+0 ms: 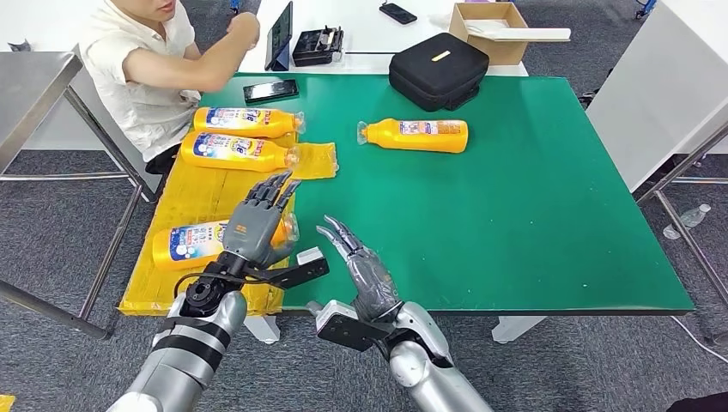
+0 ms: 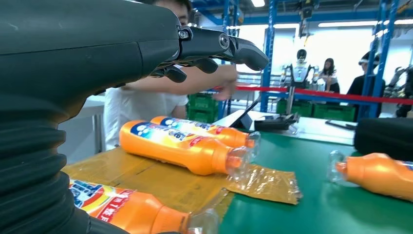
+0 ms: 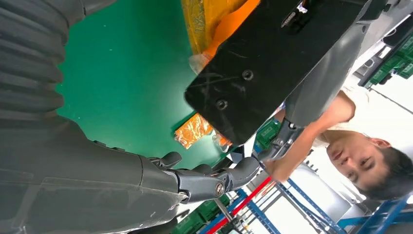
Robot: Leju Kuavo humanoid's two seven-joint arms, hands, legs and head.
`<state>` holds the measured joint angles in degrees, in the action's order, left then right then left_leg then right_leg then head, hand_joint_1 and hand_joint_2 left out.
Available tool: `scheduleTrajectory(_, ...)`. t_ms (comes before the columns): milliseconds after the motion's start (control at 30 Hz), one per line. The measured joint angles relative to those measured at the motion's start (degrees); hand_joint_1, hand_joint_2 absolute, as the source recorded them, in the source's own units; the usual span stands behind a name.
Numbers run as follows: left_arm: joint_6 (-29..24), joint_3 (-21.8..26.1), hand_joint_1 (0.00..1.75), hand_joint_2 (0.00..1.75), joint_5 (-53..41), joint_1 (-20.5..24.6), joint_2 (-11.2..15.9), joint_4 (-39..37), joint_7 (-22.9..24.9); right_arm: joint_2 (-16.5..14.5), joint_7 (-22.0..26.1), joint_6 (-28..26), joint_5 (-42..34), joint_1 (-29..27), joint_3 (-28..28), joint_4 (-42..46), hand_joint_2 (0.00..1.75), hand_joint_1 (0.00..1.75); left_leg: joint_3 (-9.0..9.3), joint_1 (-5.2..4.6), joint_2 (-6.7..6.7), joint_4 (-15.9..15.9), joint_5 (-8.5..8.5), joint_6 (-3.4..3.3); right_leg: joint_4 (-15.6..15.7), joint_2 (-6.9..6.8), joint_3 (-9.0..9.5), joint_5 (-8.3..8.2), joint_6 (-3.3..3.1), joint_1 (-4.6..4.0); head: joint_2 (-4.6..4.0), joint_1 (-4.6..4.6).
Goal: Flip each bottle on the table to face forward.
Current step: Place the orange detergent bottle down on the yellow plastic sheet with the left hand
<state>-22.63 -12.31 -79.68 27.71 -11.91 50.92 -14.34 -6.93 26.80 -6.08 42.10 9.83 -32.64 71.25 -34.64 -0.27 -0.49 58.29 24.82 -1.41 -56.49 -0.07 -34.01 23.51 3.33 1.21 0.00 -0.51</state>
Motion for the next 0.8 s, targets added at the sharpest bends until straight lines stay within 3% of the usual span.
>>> scheduleTrajectory(267,1.07,-1.46,0.0,1.75,6.93,-2.84,-0.1,5.11,-0.71,-0.14,1.13,-1.64,-0.33,-2.47,0.83,4.34,1.75,0.0,-0.01,-0.01,-0.01,0.0,0.0,0.0,0.0,-0.01,-0.01,0.0,0.0,0.0,0.0,0.0)
scheduleTrajectory(500,7.1,2.15,0.0,1.75,21.7,-9.36,-2.49,17.56,-2.95,-1.68,3.28,-4.13,-3.27,-9.65,5.91,20.28,1.75,0.0,-0.12,0.0,-0.01,0.0,0.05,0.02,0.02,0.0,-0.12,0.02,-0.01,0.0,0.0,0.01)
scheduleTrajectory(800,8.51,4.4,0.0,1.75,24.15,-12.25,-4.23,24.92,-3.06,-3.16,4.12,-4.12,-3.49,-13.12,10.03,29.12,1.75,0.0,-0.09,0.0,-0.01,0.0,0.03,0.02,0.03,0.0,-0.1,0.01,-0.01,0.0,0.0,0.01)
